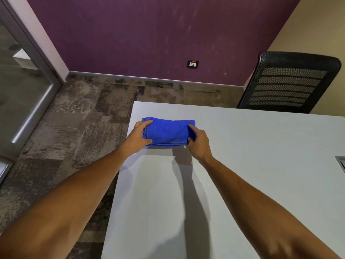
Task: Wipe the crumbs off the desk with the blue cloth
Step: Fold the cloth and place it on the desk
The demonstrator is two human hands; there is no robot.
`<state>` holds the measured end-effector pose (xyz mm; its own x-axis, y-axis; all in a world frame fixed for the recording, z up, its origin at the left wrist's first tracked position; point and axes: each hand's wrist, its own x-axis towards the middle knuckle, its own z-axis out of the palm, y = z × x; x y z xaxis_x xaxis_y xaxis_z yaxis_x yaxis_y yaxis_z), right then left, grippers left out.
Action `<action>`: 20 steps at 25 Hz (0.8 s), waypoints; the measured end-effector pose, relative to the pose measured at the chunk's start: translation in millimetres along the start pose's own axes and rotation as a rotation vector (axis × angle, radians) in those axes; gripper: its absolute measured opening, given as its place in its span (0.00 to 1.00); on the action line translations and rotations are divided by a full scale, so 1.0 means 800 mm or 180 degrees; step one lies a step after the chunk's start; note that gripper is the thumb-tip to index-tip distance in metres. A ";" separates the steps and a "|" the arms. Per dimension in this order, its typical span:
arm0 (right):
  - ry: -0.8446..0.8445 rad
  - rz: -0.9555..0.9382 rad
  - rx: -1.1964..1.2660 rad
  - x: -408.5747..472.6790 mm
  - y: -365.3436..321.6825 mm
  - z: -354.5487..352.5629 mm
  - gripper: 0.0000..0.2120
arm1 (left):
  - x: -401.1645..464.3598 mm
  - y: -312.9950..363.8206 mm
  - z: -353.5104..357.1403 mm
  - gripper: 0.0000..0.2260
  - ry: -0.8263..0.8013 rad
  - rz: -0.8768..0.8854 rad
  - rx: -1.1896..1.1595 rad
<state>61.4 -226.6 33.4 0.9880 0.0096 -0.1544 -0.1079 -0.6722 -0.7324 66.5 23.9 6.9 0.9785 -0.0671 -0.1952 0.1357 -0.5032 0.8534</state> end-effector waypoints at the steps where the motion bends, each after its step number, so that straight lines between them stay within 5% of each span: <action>1: 0.0001 0.0001 -0.0023 0.008 -0.001 0.002 0.26 | 0.008 0.000 -0.001 0.34 0.0000 0.0005 0.0038; 14: -0.0043 0.0242 -0.0157 0.080 0.031 0.049 0.27 | 0.075 -0.040 0.023 0.36 -0.0123 -0.0278 0.0583; 17: -0.0092 0.0756 -0.0274 0.082 0.040 0.061 0.21 | 0.077 -0.047 0.027 0.36 -0.0256 -0.0547 0.1021; 20: -0.0082 0.0342 -0.1092 0.082 0.048 0.069 0.30 | 0.070 -0.038 0.040 0.40 0.0194 -0.0391 0.1464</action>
<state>115.7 -211.0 -41.2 0.9694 -0.0588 -0.2383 -0.1631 -0.8798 -0.4465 112.0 7.5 -45.2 0.9687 0.0605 -0.2409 0.1816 -0.8342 0.5207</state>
